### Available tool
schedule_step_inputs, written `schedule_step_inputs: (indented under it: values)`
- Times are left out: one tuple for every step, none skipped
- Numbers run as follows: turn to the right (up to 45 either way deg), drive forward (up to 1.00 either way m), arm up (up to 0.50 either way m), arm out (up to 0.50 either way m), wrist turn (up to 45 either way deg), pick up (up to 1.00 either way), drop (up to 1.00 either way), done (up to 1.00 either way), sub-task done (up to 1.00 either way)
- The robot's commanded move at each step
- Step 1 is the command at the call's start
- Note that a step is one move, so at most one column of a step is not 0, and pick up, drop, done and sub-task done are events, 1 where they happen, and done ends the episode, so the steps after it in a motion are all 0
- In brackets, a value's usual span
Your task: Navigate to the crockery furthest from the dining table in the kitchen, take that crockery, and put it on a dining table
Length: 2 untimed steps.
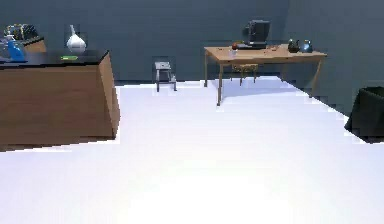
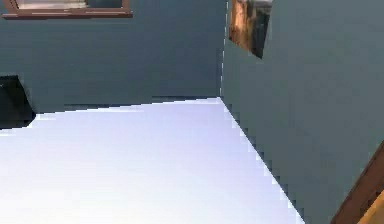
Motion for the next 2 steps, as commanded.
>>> schedule_step_inputs:
  values:
    - [0.0,1.0,0.0,0.0,0.0,0.0,0.0,0.0,0.0]
    - [0.0,1.0,0.0,0.0,0.0,0.0,0.0,0.0,0.0]
